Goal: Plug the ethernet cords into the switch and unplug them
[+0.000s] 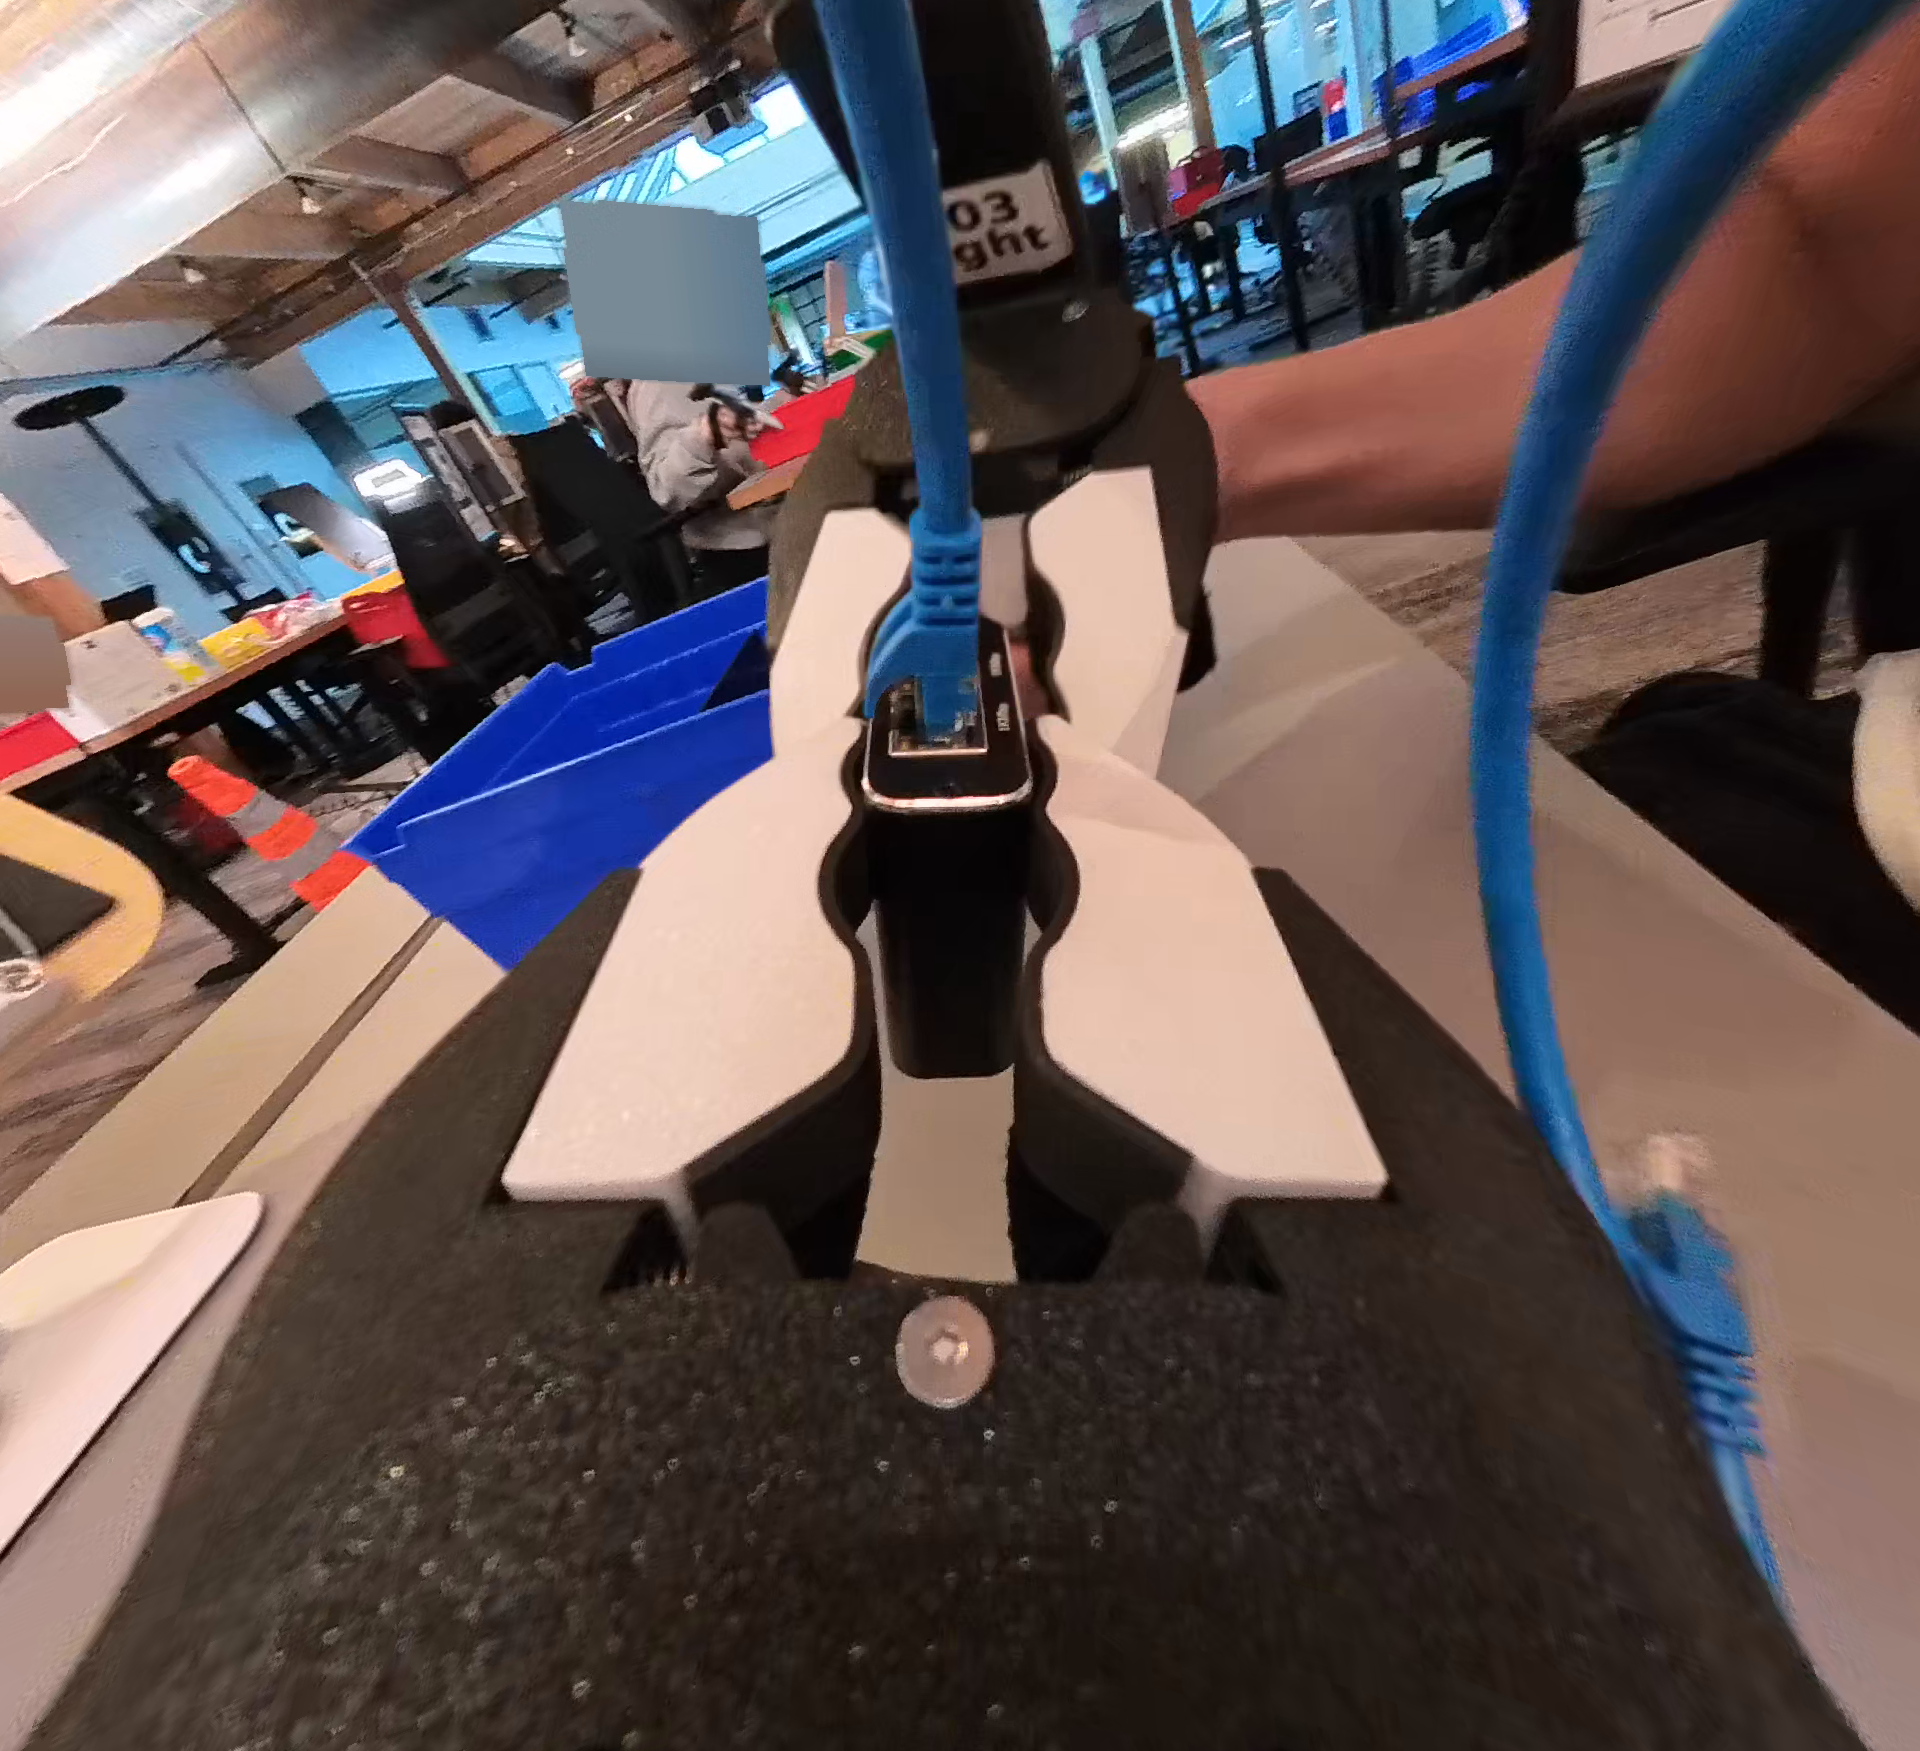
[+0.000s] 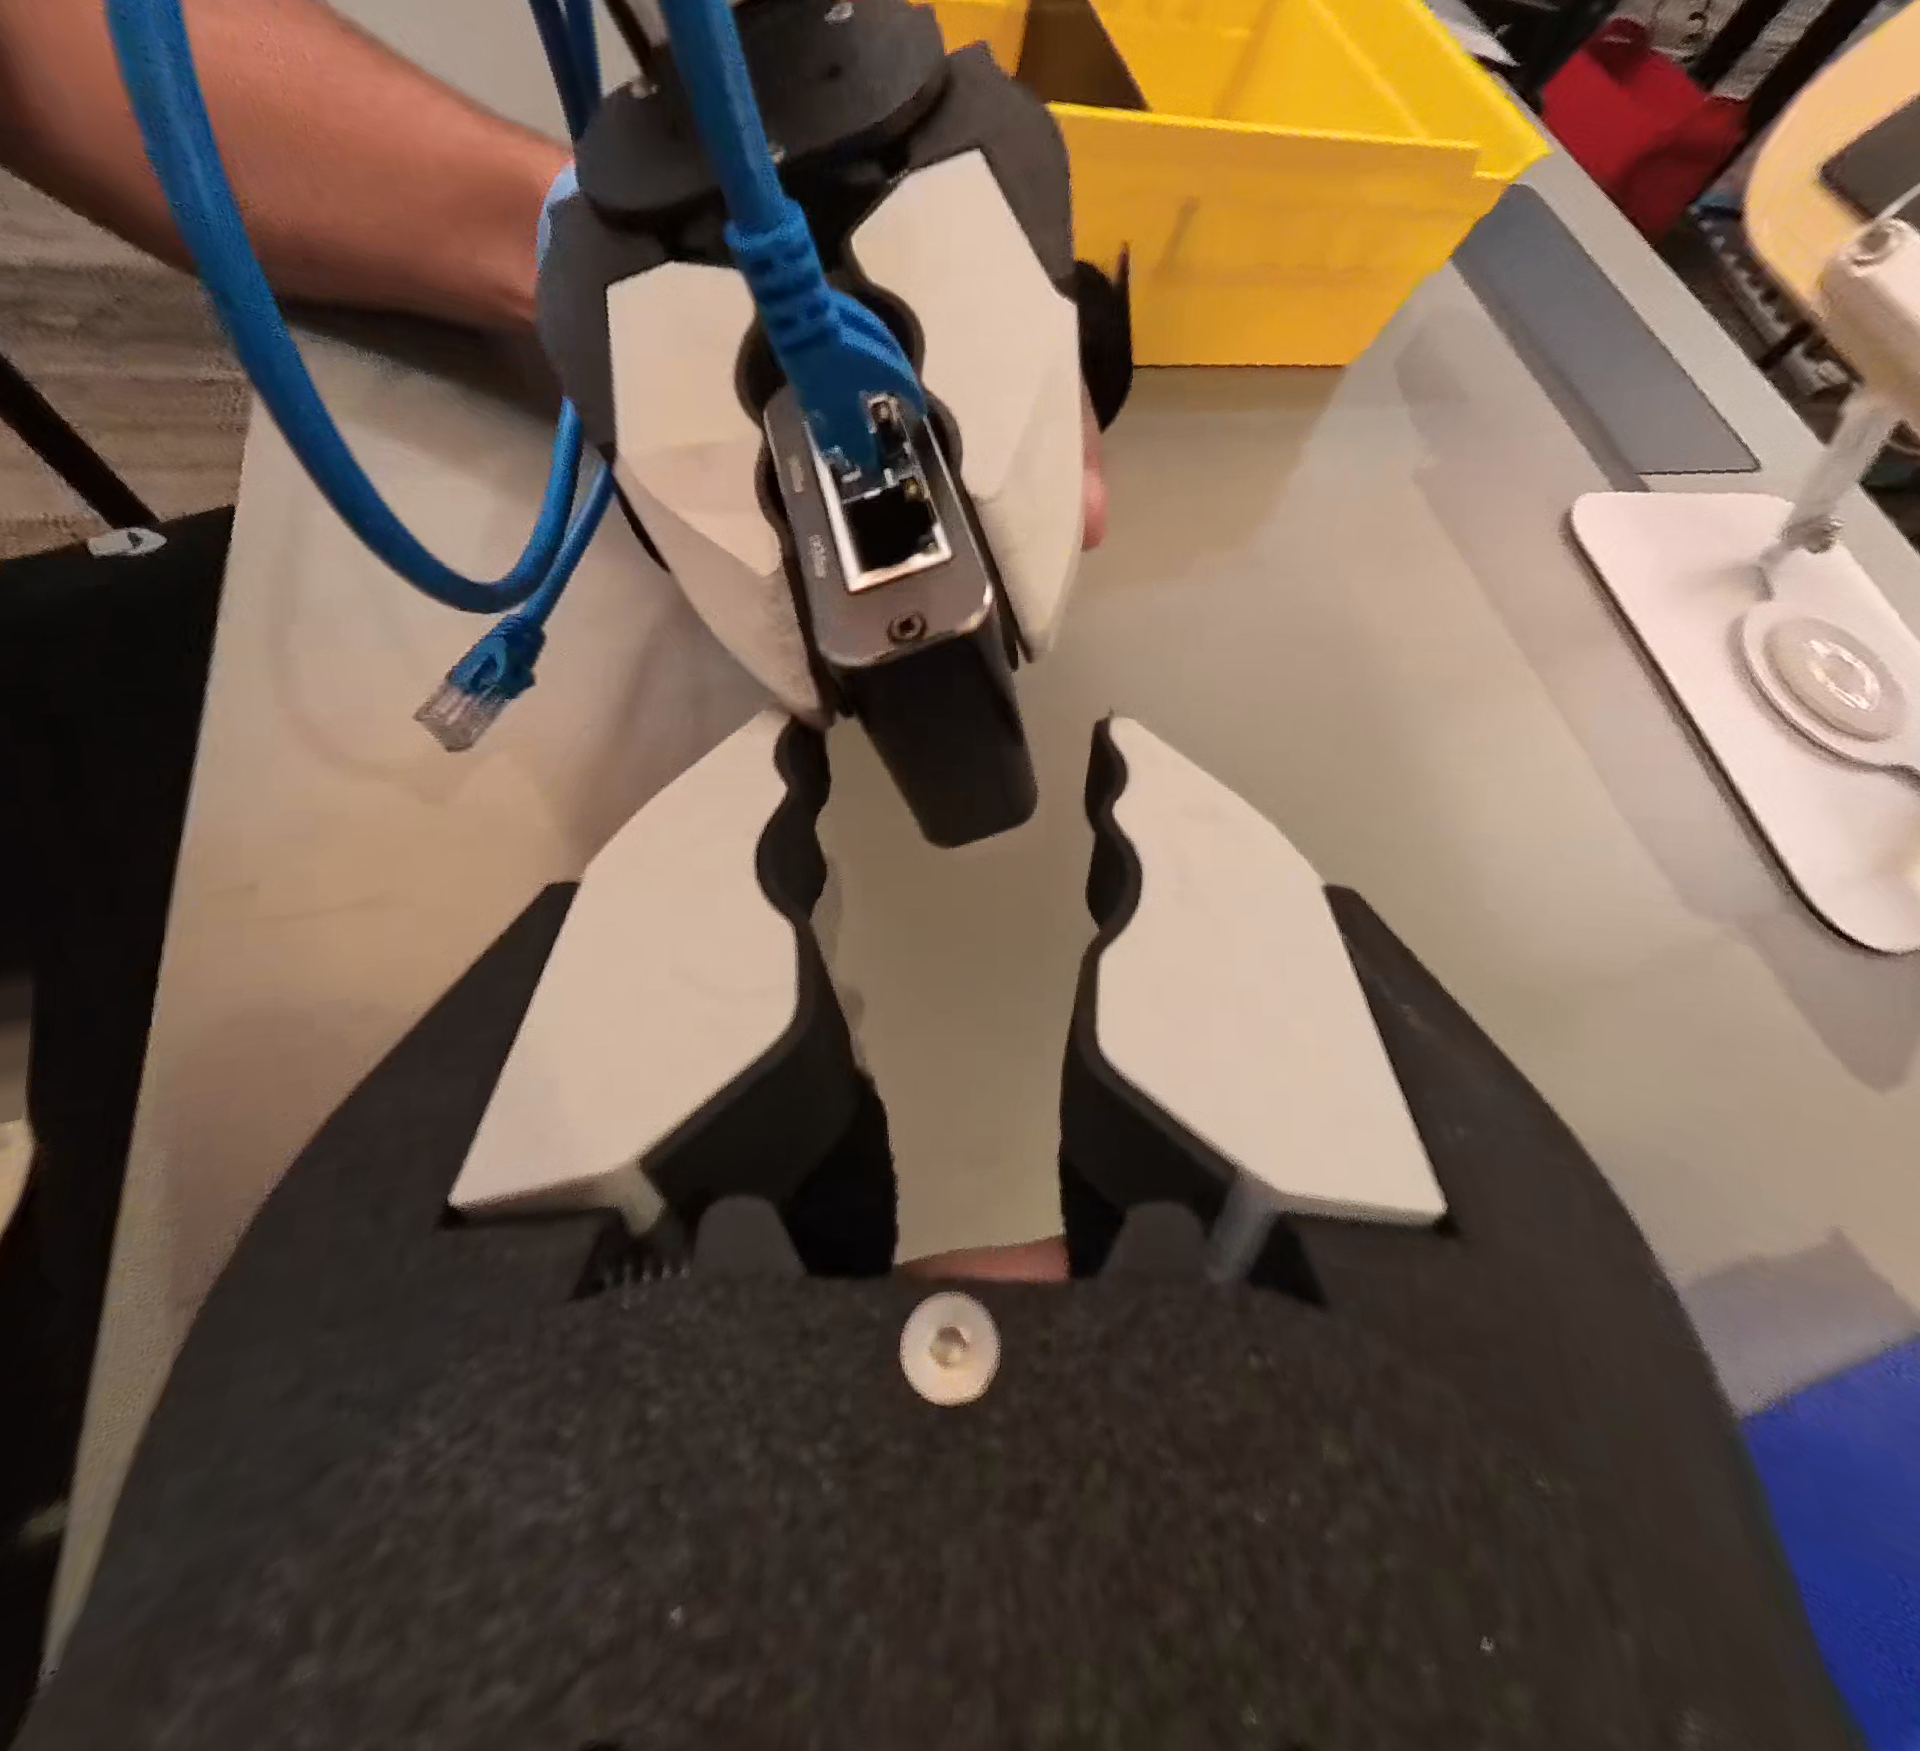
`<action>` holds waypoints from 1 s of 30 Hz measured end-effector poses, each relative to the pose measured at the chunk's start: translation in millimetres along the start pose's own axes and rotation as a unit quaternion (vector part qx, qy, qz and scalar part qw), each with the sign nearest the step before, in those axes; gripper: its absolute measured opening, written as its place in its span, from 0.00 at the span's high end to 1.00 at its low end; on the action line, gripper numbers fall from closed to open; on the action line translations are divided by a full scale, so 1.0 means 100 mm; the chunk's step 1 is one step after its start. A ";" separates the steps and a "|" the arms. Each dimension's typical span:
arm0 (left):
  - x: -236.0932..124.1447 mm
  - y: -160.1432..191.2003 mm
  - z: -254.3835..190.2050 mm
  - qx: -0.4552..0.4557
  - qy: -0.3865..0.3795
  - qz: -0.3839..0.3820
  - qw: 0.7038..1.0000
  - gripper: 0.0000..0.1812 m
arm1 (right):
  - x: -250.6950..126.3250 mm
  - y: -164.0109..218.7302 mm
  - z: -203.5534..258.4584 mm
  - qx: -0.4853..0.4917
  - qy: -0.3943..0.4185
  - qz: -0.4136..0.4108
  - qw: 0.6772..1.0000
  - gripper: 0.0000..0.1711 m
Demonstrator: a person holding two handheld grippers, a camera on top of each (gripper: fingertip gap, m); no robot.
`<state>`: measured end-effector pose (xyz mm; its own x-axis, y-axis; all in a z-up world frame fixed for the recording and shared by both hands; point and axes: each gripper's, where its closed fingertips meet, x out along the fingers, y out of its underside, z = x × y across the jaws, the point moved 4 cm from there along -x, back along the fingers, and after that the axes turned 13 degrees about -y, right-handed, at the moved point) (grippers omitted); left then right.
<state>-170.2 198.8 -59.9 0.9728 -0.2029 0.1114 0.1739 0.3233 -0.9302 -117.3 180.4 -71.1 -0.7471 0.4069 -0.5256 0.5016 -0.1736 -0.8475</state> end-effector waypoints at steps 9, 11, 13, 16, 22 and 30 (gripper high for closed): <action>0.03 0.17 0.08 -0.037 -0.019 0.067 0.997 0.81 | -0.11 0.13 -0.11 -0.056 0.071 0.056 0.994 0.85; 0.03 0.20 0.06 -0.015 -0.017 0.069 0.997 0.86 | -0.13 0.16 -0.07 -0.058 0.069 0.071 0.993 0.85; 0.03 0.25 0.00 0.013 0.007 0.090 0.996 0.87 | -0.12 0.21 -0.02 -0.061 0.059 0.102 0.991 0.85; 0.03 0.24 -0.03 0.020 0.020 0.089 0.996 0.87 | -0.18 0.13 0.06 -0.085 0.056 0.101 0.990 0.85; 0.02 0.23 -0.09 0.006 0.042 0.067 0.997 0.87 | -0.19 0.01 0.18 -0.111 0.025 0.064 0.991 0.85; 0.17 0.36 0.07 -0.128 -0.019 0.126 0.984 0.86 | -0.28 0.07 0.02 -0.065 0.066 0.080 0.992 0.85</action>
<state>-146.0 213.3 -88.8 0.9860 -0.1099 -0.1252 -0.1126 0.1140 -0.9871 -93.5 165.7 -62.8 -0.5934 0.4990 -0.6316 0.6681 -0.1323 -0.7322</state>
